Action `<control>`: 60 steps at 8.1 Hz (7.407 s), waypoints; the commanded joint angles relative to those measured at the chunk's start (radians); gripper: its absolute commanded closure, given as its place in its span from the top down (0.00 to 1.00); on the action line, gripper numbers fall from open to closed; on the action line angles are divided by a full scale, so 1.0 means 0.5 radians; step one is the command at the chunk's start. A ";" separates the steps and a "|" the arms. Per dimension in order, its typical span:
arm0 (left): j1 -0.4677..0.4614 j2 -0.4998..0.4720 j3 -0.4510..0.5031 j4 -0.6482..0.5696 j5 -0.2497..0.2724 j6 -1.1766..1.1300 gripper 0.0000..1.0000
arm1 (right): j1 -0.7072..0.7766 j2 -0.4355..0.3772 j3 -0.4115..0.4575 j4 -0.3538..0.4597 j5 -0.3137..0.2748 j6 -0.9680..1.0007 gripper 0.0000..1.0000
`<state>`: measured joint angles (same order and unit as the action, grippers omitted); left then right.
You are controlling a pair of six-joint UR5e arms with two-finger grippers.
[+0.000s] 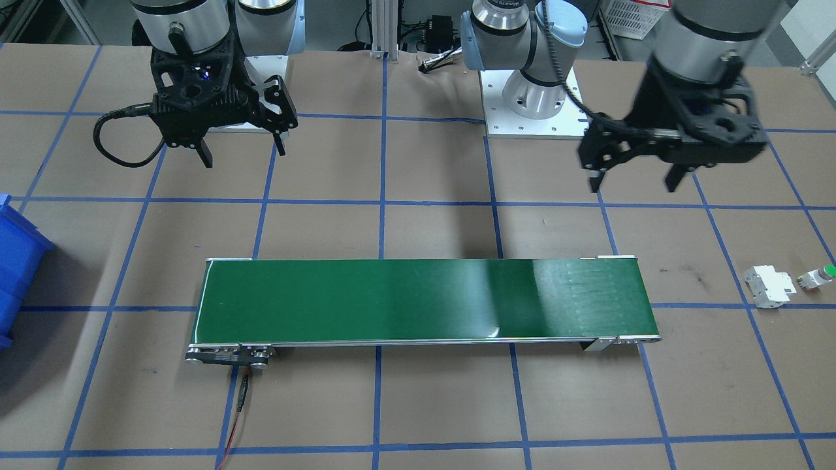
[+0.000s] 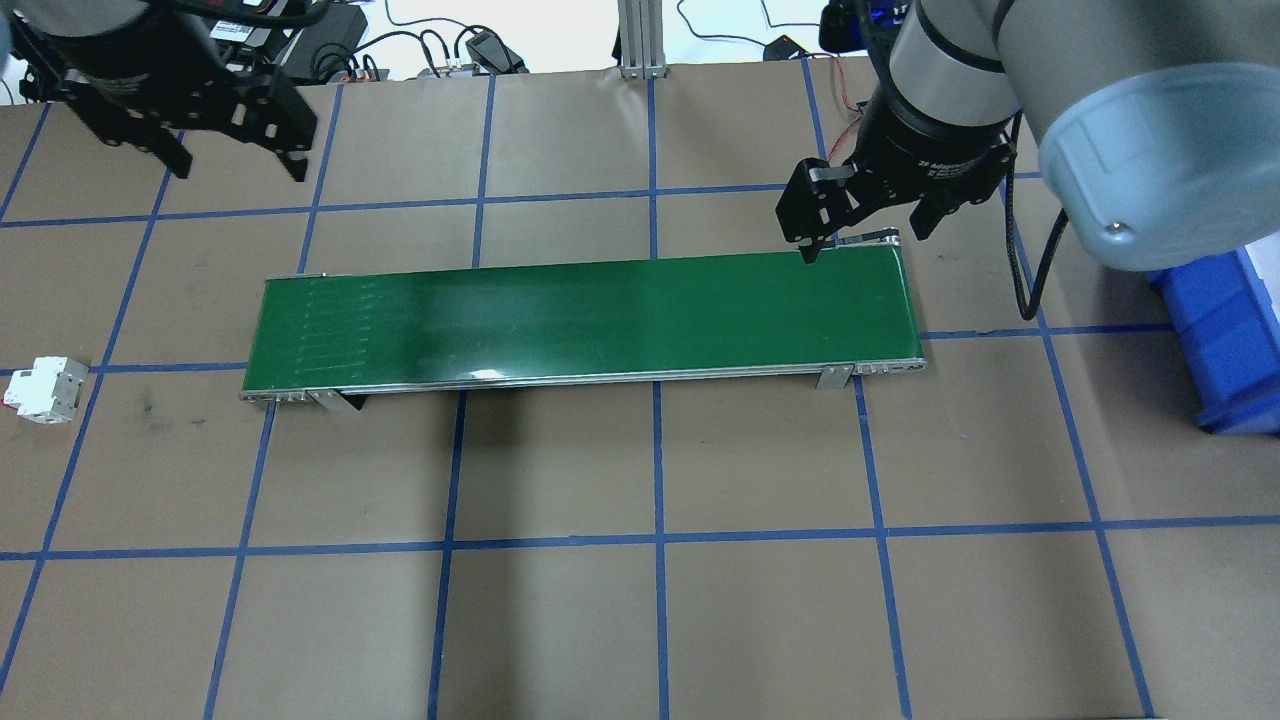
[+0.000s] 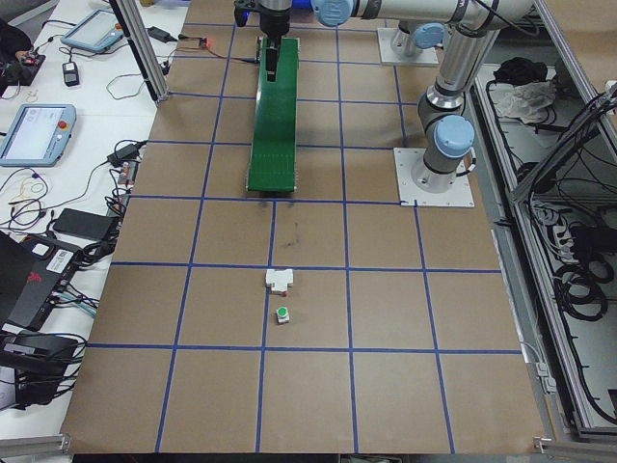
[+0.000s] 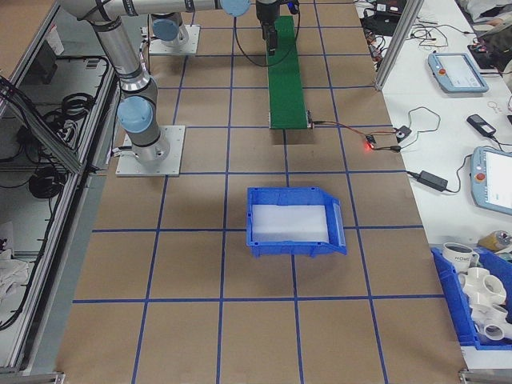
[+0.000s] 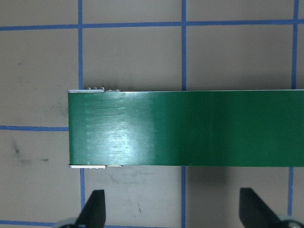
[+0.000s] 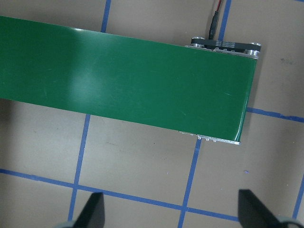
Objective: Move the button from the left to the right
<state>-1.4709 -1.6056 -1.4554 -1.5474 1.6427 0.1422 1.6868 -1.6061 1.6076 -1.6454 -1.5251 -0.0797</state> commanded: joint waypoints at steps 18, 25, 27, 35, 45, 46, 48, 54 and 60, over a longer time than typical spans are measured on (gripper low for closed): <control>1.681 -1.271 -0.025 1.174 -0.009 3.727 1.00 | -0.002 0.000 0.000 0.005 0.007 0.000 1.00; 1.684 -1.268 -0.022 1.171 -0.018 3.722 0.27 | -0.002 0.000 0.000 0.005 0.007 0.000 1.00; 1.684 -1.244 -0.022 1.171 -0.012 3.722 0.09 | -0.002 0.000 0.000 0.002 0.007 0.000 1.00; 0.888 -0.714 -0.044 0.748 -0.067 3.952 0.05 | -0.002 0.000 0.000 0.002 0.004 0.000 1.00; 0.365 -0.418 -0.884 1.340 -0.101 3.652 0.05 | -0.011 0.117 -0.003 0.054 -0.021 -0.009 1.00; 0.365 -0.424 -0.896 1.334 -0.107 3.652 0.05 | -0.011 0.117 -0.003 0.051 0.013 -0.003 1.00; 0.365 -0.433 -0.896 1.337 -0.107 3.652 0.11 | -0.011 0.117 -0.003 0.039 0.010 -0.003 1.00; 0.365 -0.433 -0.893 1.331 -0.153 3.566 1.00 | -0.057 0.117 -0.006 0.011 -0.027 0.000 1.00; 0.368 -0.415 -0.878 1.340 -0.165 3.560 1.00 | -0.063 0.162 -0.018 -0.102 -0.057 -0.009 1.00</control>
<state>-1.2870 -1.8219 -1.8981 -0.8783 1.5726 1.9257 1.6548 -1.5321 1.5981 -1.6729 -1.5390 -0.0685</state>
